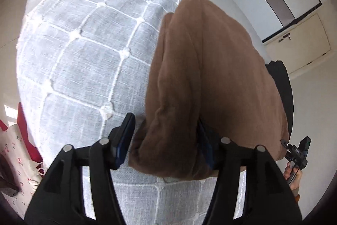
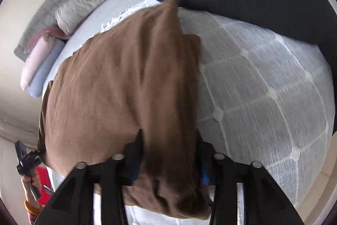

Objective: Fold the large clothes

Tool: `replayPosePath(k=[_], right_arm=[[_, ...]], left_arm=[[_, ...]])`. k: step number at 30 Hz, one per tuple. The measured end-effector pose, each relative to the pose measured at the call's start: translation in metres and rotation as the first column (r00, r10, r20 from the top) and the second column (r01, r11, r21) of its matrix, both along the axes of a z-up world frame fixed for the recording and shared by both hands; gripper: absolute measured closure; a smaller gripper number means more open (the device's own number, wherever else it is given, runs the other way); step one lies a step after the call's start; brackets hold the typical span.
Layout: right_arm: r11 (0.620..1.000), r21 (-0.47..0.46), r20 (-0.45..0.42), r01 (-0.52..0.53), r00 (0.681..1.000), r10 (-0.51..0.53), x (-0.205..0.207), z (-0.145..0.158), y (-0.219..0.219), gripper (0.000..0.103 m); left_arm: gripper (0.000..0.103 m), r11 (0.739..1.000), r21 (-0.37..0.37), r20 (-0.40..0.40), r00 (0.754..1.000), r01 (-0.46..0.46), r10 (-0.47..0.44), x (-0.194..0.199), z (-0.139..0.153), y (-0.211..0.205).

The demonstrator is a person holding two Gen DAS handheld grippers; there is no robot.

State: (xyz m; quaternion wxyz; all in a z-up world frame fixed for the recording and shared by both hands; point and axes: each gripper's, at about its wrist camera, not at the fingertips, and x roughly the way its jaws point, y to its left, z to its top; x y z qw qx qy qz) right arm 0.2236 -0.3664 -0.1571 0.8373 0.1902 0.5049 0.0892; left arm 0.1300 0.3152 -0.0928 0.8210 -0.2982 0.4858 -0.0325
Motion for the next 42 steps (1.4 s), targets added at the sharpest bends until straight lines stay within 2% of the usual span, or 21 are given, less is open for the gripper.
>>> replayPosePath(k=[3,5,8,9,11,13,15,18,20,22,23,25,26,27,28,29,30,31,35,39,42], right_arm=[[0.996,-0.033,0.085,0.077,0.994,-0.074,-0.014,0.03,-0.01,0.048],[0.985,-0.11,0.204,0.133,0.973,-0.108,-0.022,0.063,0.003,0.048],[0.975,-0.192,0.335,0.109,0.941,-0.039,-0.03,0.088,0.061,0.038],[0.972,-0.22,0.367,0.087,0.93,-0.001,-0.027,0.091,0.083,0.032],[0.961,-0.275,0.416,0.035,0.905,0.086,-0.017,0.091,0.136,0.028],[0.949,-0.313,0.432,-0.03,0.886,0.17,-0.002,0.08,0.188,0.028],[0.934,-0.344,0.409,-0.094,0.881,0.239,0.031,0.065,0.236,0.027],[0.911,-0.383,0.367,-0.153,0.88,0.302,0.066,0.039,0.285,0.027],[0.903,-0.377,0.301,-0.205,0.895,0.329,0.099,0.013,0.297,0.027],[0.915,-0.331,0.216,-0.231,0.925,0.312,0.125,-0.007,0.278,0.027],[0.937,-0.258,0.198,-0.237,0.936,0.291,0.141,-0.013,0.256,0.028],[0.962,-0.166,0.216,-0.219,0.943,0.252,0.155,-0.01,0.209,0.028],[0.962,-0.22,0.21,-0.164,0.955,0.211,0.163,-0.008,0.184,0.028],[0.948,-0.302,0.194,-0.1,0.967,0.164,0.168,-0.008,0.16,0.028],[0.941,-0.331,0.183,-0.068,0.974,0.134,0.17,-0.009,0.138,0.028],[0.948,-0.318,0.169,-0.022,0.982,0.079,0.17,-0.01,0.107,0.028],[0.948,-0.319,0.166,0.021,0.985,0.034,0.168,-0.007,0.087,0.028],[0.923,-0.369,0.16,0.106,0.986,-0.05,0.163,-0.003,0.064,0.028],[0.891,-0.41,0.177,0.196,0.975,-0.133,0.135,0.019,0.033,0.027],[0.879,-0.457,0.281,0.138,0.96,-0.005,0.09,0.051,0.067,0.027],[0.901,-0.432,0.297,0.037,0.949,0.103,0.054,0.056,0.107,0.022]], left_arm=[[0.043,0.987,0.149,0.076,0.996,-0.067,0.056,-0.007,0.039,-0.001],[0.043,0.971,0.219,0.169,0.984,-0.091,0.054,-0.006,0.066,-0.016],[0.038,0.968,0.248,0.258,0.965,-0.027,-0.039,0.015,0.092,-0.064],[0.033,0.965,0.263,0.27,0.96,-0.005,-0.069,0.024,0.095,-0.082],[0.028,0.956,0.291,0.29,0.95,0.031,-0.12,0.047,0.089,-0.113],[0.028,0.937,0.344,0.285,0.944,0.059,-0.164,0.075,0.077,-0.15],[0.028,0.916,0.395,0.26,0.948,0.071,-0.185,0.107,0.06,-0.172],[0.028,0.892,0.448,0.246,0.95,0.064,-0.192,0.147,0.043,-0.182],[0.028,0.857,0.509,0.204,0.957,0.078,-0.209,0.175,0.029,-0.171],[0.028,0.824,0.561,0.157,0.966,0.081,-0.203,0.196,0.016,-0.143],[0.027,0.818,0.57,0.144,0.972,0.074,-0.188,0.203,0.011,-0.121],[0.025,0.855,0.515,0.134,0.981,0.054,-0.143,0.208,0.004,-0.076],[0.025,0.848,0.53,0.098,0.993,0.008,-0.071,0.211,-0.001,-0.054],[0.025,0.862,0.506,0.061,0.998,-0.034,0.004,0.212,-0.007,-0.031],[0.025,0.893,0.445,0.043,0.997,-0.071,0.057,0.207,-0.012,-0.011],[0.026,0.91,0.397,0.031,0.993,-0.121,0.118,0.201,-0.014,0.006],[0.027,0.915,0.369,0.022,0.986,-0.161,0.164,0.193,-0.013,0.017],[0.027,0.918,0.355,0.027,0.983,-0.178,0.18,0.185,-0.009,0.021],[0.027,0.909,0.383,0.128,0.984,-0.166,0.126,0.14,0.029,-0.007],[0.025,0.923,0.378,0.199,0.98,-0.072,-0.005,0.091,0.057,-0.071],[0.022,0.914,0.406,0.178,0.981,0.001,-0.08,0.072,0.048,-0.109]])
